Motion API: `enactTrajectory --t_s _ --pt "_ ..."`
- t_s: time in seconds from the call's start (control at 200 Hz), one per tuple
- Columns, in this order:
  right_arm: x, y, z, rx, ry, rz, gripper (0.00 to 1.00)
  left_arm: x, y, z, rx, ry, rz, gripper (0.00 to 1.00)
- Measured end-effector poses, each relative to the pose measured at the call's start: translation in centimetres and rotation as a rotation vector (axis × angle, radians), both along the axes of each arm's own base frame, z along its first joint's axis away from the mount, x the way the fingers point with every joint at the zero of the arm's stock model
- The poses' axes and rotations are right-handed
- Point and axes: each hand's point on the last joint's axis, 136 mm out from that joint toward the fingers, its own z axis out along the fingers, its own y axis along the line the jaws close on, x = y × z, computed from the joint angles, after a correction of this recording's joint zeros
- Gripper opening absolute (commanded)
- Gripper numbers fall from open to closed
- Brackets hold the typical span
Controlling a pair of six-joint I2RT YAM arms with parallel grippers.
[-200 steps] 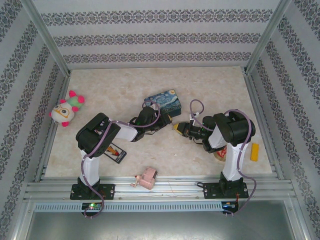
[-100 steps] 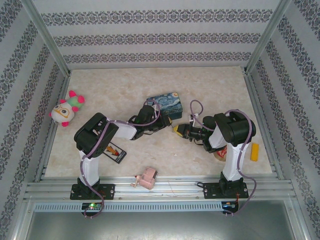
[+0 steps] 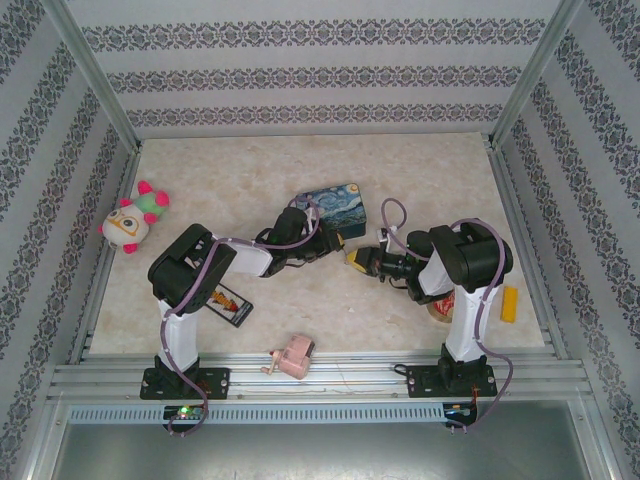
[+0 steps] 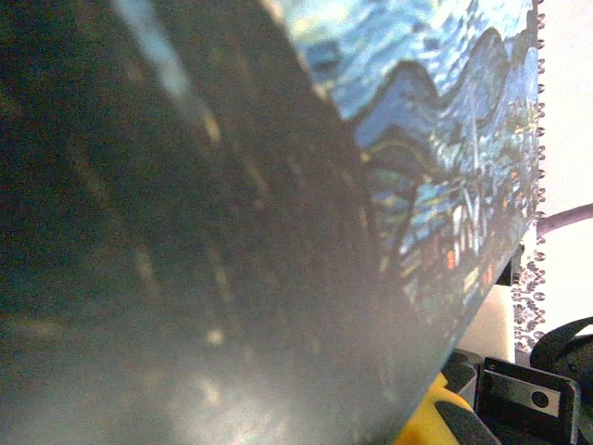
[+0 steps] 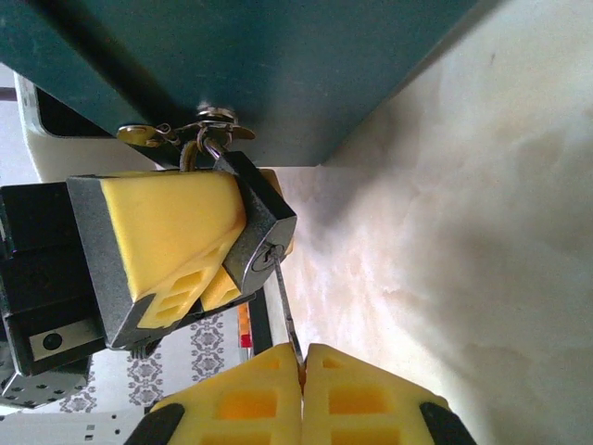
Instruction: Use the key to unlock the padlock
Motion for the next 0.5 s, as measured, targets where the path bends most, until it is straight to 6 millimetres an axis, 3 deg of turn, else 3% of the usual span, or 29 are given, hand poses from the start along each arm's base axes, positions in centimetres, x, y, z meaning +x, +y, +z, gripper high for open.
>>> enactTrajectory --t_s 0.41,0.5 --pt "0.9 -0.8 1.0 0.048 0.014 0.036 0.00 0.4 -0.2 0.8 -0.058 0.013 0.011 0.00" --pt "1.2 -0.7 1.1 0.055 0.025 0.038 0.00 0.7 0.0 0.8 -0.064 0.014 0.019 0.06"
